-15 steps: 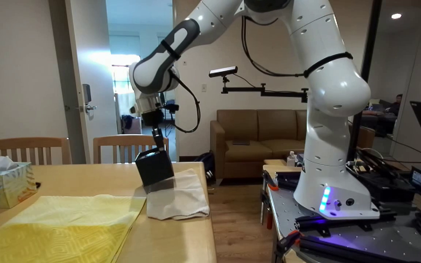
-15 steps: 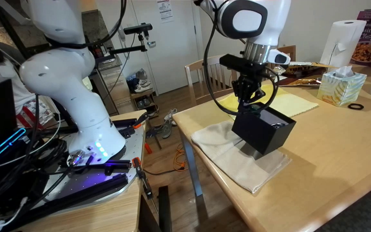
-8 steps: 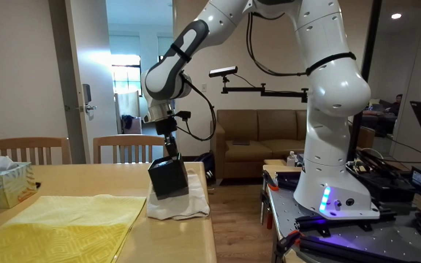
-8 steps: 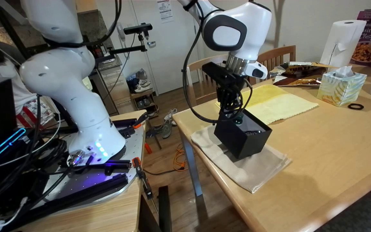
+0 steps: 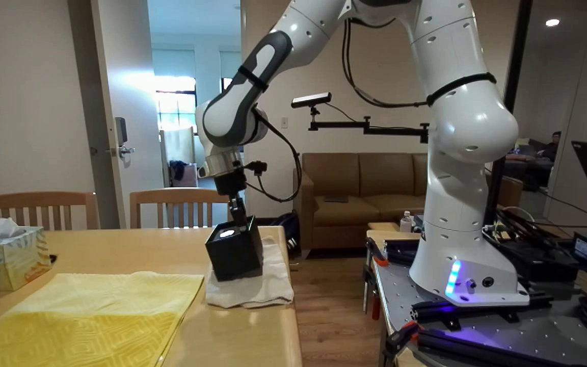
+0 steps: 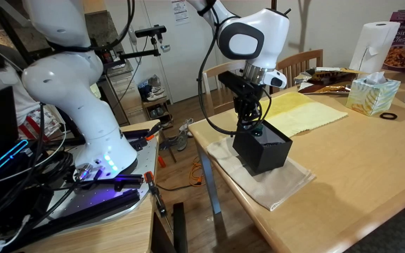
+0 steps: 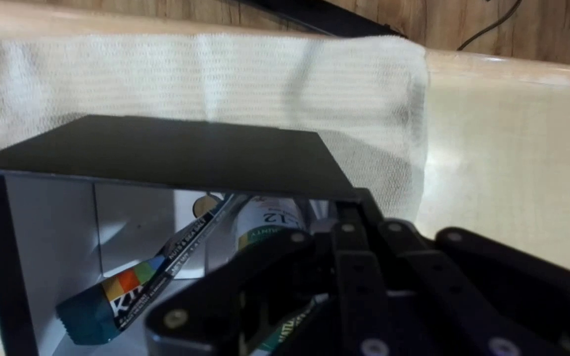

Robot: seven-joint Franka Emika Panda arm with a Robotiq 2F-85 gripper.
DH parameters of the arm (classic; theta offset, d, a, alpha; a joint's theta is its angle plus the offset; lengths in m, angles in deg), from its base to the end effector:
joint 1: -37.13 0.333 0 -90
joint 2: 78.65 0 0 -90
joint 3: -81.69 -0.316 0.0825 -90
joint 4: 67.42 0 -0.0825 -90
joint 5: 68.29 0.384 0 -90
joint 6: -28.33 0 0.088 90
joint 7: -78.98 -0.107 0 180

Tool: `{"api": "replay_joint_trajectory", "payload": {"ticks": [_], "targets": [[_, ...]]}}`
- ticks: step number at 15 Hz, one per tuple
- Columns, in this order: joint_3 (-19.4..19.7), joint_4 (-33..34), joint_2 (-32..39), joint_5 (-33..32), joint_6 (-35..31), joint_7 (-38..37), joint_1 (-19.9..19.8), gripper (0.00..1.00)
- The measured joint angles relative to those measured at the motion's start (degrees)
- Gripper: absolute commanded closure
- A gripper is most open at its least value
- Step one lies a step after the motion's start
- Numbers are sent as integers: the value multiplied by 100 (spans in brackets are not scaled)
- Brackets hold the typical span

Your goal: Pick the bottle and put it in the box, then pick the box and put it on the cloth

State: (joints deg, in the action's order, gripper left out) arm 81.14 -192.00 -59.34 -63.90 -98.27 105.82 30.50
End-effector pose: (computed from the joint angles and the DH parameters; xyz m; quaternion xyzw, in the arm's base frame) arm 0.5249 -0.0532 0.2141 -0.9766 -0.1512 0.1360 0.0700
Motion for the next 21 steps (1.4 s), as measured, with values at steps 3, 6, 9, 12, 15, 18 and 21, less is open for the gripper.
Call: {"api": "replay_joint_trajectory", "payload": {"ticks": [3, 6, 9, 12, 15, 18, 21], "targets": [[-67, 188, 297, -47, -509, 642, -11, 99], [-186, 338, 475, -40, -832, 1439, -132, 99], [-310, 395, 545, -24, -920, 2116, -279, 71], [-368, 449, 621, 0, -920, 2582, -359, 57], [-405, 522, 777, 5, -920, 2864, -371, 39], [-428, 613, 904, 5, -918, 3053, -372, 20], [-431, 687, 946, 3, -887, 3123, -371, 1]]}}
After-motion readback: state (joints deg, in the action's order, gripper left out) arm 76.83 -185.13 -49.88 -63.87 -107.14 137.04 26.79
